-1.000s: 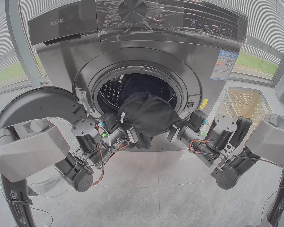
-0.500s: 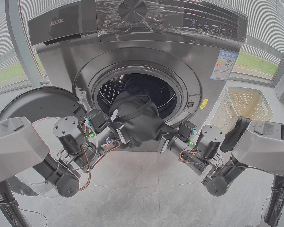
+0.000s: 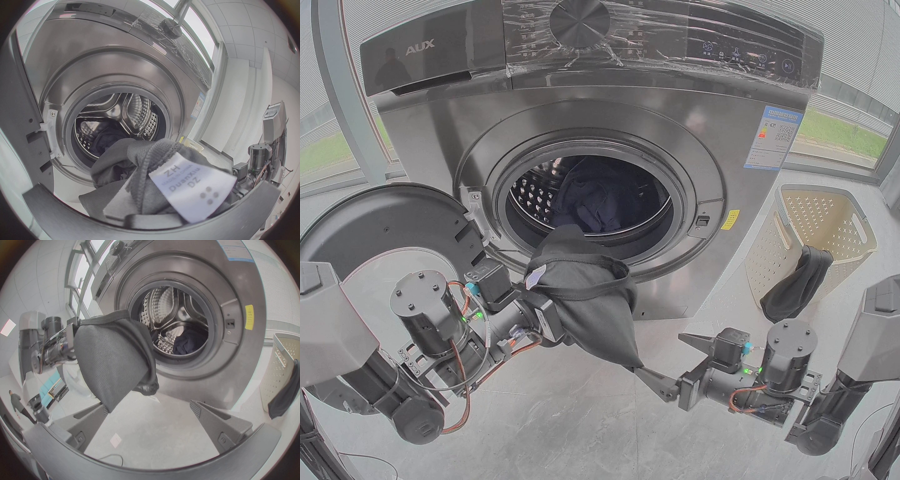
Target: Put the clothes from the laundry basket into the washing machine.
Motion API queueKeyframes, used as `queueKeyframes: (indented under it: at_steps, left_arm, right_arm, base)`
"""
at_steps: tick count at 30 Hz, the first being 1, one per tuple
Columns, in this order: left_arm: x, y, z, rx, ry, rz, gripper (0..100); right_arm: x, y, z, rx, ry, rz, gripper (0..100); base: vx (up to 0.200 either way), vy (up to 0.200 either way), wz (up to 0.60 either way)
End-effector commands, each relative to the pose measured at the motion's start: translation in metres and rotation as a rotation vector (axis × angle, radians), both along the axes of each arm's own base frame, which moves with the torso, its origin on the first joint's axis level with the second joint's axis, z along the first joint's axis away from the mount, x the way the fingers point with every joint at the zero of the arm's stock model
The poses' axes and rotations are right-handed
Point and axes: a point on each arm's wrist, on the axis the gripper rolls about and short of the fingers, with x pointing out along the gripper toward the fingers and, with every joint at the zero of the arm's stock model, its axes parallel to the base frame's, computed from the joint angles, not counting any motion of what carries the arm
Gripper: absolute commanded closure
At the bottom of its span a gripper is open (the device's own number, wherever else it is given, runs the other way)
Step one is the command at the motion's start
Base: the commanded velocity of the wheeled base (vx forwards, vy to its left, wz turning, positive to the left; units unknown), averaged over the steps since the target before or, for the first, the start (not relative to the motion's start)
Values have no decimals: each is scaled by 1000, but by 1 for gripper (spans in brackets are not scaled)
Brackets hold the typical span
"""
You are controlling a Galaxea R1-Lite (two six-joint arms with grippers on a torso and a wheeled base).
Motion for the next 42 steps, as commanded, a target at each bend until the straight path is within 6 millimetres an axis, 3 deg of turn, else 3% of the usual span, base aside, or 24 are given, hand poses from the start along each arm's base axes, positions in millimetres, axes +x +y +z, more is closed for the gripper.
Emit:
queueKeyframes:
  at_steps: [1,11,30,39,42]
  left_arm:
    - [-11,6,-1,13,6,-6,100]
    - [-18,7,-4,14,30,-18,100]
    - [-17,6,-8,28,43,-16,100]
    - [-29,-2,-25,77,100,-68,100]
    - [-21,-11,-31,82,101,-77,100]
  right_arm:
    - [-19,-19,7,-17,8,7,0]
    - [-6,-38,7,-18,13,-80,0]
    - [-15,-40,4,-36,35,-65,0]
    - [-28,-34,4,-43,41,-14,0]
    - [-30,-33,7,-35,33,-5,0]
  base:
    - [0,0,0]
    - [40,0,0]
    - [200,0,0]
    - [0,0,0]
    - [0,0,0]
